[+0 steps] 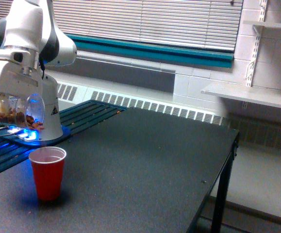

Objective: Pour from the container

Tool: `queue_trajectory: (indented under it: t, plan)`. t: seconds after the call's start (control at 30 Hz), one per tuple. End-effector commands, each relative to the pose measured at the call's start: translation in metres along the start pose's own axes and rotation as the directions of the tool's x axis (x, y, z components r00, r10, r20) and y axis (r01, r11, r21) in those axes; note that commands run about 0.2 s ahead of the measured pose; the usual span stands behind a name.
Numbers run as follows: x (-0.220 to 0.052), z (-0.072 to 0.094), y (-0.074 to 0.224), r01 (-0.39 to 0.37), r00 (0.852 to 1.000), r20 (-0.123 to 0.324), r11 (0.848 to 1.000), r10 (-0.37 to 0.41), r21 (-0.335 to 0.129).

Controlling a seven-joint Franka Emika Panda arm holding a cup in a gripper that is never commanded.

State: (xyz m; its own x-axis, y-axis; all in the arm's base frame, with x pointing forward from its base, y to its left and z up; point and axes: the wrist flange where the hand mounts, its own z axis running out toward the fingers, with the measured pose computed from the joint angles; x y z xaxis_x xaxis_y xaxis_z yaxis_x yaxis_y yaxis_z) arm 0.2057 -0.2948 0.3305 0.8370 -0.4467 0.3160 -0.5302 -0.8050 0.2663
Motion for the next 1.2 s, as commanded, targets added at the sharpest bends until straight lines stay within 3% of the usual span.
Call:
queue_trajectory:
  t: [0.03, 1.2]
  plan:
    - [0.0016, 0.0013, -0.0042, -0.015, 1.0, 0.007, 1.0, 0.015, -0.015]
    - [0.0051, 0.0042, -0.0044, 0.093, 0.995, 0.037, 0.991, -0.09, -0.096]
